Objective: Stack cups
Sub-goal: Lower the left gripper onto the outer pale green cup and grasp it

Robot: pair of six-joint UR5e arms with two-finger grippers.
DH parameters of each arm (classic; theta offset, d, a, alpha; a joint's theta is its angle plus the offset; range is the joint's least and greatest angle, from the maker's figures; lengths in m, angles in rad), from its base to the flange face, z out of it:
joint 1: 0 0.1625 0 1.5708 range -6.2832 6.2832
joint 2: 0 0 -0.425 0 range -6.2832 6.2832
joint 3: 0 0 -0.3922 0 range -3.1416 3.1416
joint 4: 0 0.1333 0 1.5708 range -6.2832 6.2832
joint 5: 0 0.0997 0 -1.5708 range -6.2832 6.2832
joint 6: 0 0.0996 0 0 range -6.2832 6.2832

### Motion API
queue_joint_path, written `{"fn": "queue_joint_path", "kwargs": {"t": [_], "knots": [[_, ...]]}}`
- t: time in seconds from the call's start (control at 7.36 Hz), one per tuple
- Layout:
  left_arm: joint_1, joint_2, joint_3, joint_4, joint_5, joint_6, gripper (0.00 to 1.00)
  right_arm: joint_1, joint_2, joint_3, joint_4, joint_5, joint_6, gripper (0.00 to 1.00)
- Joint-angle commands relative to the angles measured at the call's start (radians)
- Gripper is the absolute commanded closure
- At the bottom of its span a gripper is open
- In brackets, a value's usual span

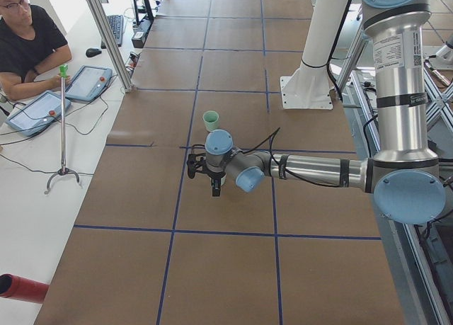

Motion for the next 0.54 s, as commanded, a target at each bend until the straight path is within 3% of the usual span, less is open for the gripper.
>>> {"fn": "queue_joint_path", "kwargs": {"t": [0.0, 0.27, 0.41], "knots": [[0.050, -0.001, 0.004, 0.000, 0.018, -0.058, 0.00, 0.000, 0.000, 0.000, 0.000, 0.000, 0.000, 0.00], [0.076, -0.009, 0.020, 0.000, 0.019, -0.063, 0.00, 0.000, 0.000, 0.000, 0.000, 0.000, 0.000, 0.00], [0.079, -0.010, 0.024, 0.000, 0.019, -0.063, 0.05, 0.000, 0.000, 0.000, 0.000, 0.000, 0.000, 0.00]]}}
